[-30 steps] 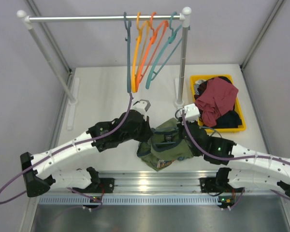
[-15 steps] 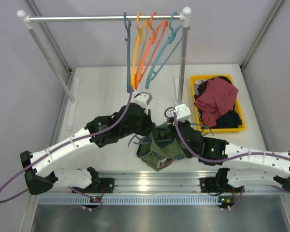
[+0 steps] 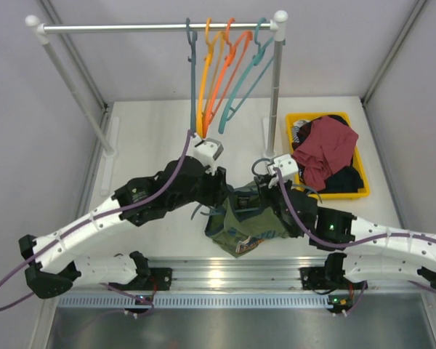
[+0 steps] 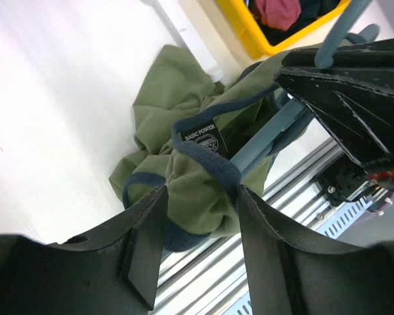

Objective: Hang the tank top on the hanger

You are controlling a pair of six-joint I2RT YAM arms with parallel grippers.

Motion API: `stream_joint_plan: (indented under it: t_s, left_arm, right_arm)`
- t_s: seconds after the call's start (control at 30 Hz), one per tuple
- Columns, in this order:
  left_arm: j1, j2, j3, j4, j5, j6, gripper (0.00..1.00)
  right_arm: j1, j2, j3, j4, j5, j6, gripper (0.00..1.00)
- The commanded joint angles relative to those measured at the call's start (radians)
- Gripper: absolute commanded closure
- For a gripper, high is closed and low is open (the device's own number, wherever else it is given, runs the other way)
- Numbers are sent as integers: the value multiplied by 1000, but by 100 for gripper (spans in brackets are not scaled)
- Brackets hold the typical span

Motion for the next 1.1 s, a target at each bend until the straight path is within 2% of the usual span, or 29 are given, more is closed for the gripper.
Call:
stream_joint_plan:
  t_s: [0.0,0.2,0.5,0.6,0.73,0.87,0.93,1.07]
  left_arm:
    - [0,-114,32,43,-9,90,46]
    - [0,-195,15,68,52,203,41]
    - [0,-197,-18,48,205,299,41]
    - [1,-177,-34,58,265,312,43]
    - [0,-159,-50,52,256,334,46]
    - [0,-163,-72,78,262,351,53]
    - [0,-165,-81,88,271,358,60]
    - [1,-162,-95,112,309,371,62]
  right_arm:
    - [18,-30,0,58,-22,18,100]
    - [18,-45,22,52,-59,9,100]
    - [18,-59,100,7,-108,-20,100]
    - [18,-64,108,-1,-114,-20,100]
    - [18,-71,117,-13,-126,-19,100]
    - [18,-77,126,-24,-134,-19,100]
    - [18,-83,131,-28,-142,-19,100]
    - [18,-79,158,-37,-157,-33,100]
